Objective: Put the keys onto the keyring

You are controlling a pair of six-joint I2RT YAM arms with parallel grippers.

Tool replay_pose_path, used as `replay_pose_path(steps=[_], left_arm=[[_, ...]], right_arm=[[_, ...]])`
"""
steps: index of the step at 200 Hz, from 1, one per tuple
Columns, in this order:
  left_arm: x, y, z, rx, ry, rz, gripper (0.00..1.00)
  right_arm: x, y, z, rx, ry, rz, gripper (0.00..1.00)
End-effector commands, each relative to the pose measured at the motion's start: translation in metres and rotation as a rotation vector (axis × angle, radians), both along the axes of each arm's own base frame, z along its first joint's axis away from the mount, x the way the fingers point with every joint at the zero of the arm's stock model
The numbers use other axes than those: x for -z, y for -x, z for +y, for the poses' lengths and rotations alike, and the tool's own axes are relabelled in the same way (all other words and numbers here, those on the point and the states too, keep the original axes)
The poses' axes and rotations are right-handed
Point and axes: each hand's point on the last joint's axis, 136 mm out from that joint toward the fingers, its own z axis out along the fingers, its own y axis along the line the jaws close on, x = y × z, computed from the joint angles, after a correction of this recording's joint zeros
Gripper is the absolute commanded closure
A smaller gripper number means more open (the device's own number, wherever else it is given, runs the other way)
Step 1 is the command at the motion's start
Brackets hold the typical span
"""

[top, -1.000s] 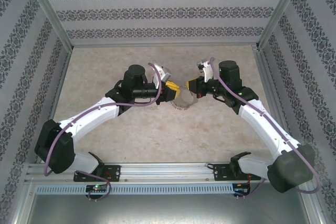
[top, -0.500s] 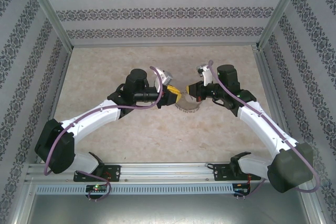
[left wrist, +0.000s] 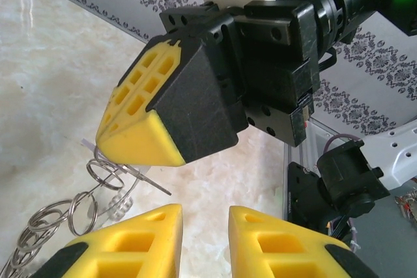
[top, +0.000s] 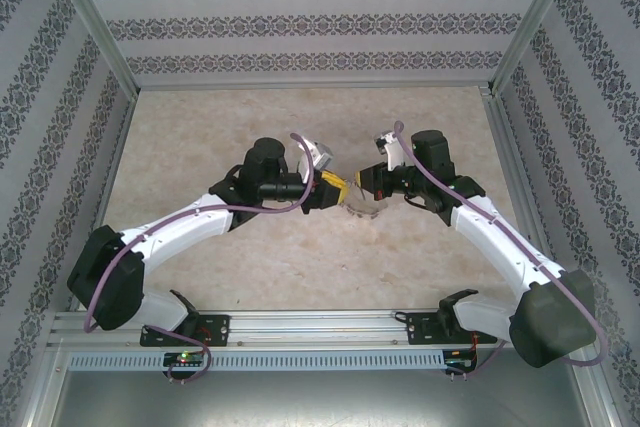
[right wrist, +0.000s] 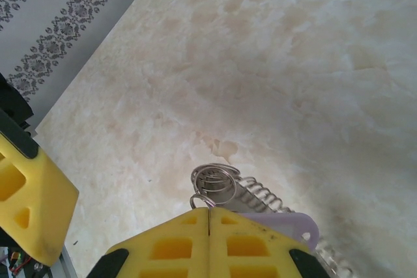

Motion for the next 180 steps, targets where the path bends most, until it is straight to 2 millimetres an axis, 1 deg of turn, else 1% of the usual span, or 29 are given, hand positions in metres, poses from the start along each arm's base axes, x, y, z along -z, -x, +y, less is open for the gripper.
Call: replay_pose_path(steps=[1,27,62,88,128,180], left_arm=[[0.004,0.002,-0.008,0.009,0.02,0.006,0.75],[0.016,0.002,-0.012,0.017,0.01,0.03,0.75],[0.03,-0.002,-0.015,0.004,-0.002,0.045,0.75],[0.036,-0.007,-0.015,-0.013,-0.006,0.043,0.75],[0.04,-0.01,-0.018,-0.012,-0.004,0.044,0.75],[0.034,-0.014,-0.022,-0.014,0.012,0.029,0.75]], right_arm=[[-0.011,-0.001,0.004,-0.004,-0.025,-0.043,1.0],[-0.01,-0.001,0.004,-0.003,-0.024,-0.038,1.0],[-0.009,-0.002,0.005,-0.003,-0.023,-0.034,1.0],[-0.007,-0.002,0.005,-0.005,-0.024,-0.029,1.0],[-0.005,-0.003,0.007,-0.006,-0.023,-0.023,1.0],[-0.004,-0.002,0.008,-0.009,-0.021,-0.023,1.0]])
